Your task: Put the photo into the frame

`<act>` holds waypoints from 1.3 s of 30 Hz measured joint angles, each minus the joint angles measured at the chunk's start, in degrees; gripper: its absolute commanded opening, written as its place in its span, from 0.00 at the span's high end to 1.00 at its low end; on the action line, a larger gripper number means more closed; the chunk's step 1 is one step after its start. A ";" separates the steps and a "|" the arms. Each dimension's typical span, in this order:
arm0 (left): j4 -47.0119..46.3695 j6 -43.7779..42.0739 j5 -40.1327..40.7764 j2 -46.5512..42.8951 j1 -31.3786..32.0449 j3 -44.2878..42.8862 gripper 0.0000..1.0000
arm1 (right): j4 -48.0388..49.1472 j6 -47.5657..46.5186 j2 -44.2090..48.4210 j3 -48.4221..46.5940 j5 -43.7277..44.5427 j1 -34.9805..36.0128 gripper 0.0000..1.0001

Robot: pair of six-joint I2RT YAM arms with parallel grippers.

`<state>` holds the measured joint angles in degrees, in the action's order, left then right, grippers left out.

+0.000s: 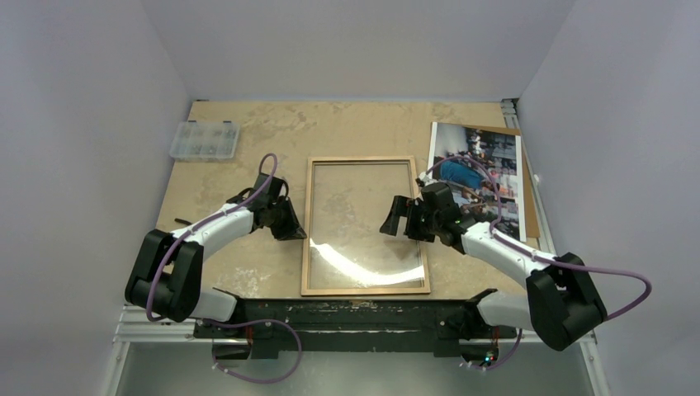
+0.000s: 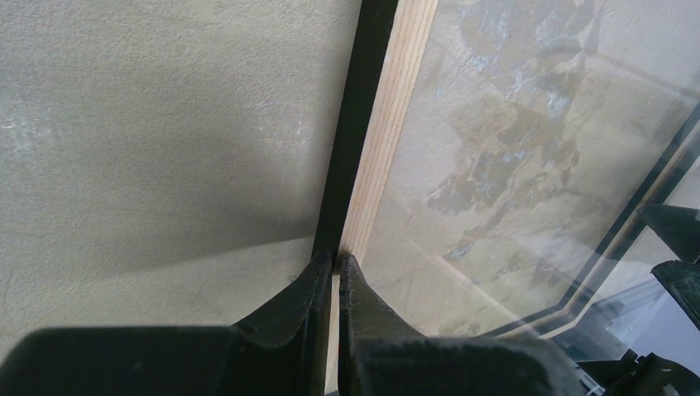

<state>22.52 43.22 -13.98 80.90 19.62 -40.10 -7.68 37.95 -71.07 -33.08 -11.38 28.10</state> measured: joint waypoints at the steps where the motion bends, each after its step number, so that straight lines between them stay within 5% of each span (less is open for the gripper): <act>1: 0.00 -0.02 0.00 0.00 0.00 0.00 0.96 | -0.76 -0.28 0.00 -0.39 0.42 0.00 0.02; 28: 0.13 0.00 0.00 -0.02 0.00 -0.07 0.94 | -10.34 -5.27 5.64 -2.97 9.40 0.02 0.02; 31: 0.13 -0.07 0.15 -0.26 0.00 -0.02 0.84 | -11.41 -5.49 6.01 -3.21 11.10 0.02 0.02; 35: -0.48 -0.83 1.01 -1.38 0.02 1.09 0.57 | -12.81 -5.70 6.32 -3.37 13.73 -0.22 0.04; 39: -1.22 -0.81 1.31 -3.76 0.04 3.54 0.36 | -13.92 -6.01 6.29 -3.39 13.42 -2.97 0.18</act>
<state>21.30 42.41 -12.67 77.14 19.66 -36.56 -21.61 31.94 -64.77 -36.47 2.04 25.12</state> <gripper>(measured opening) 0.519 0.921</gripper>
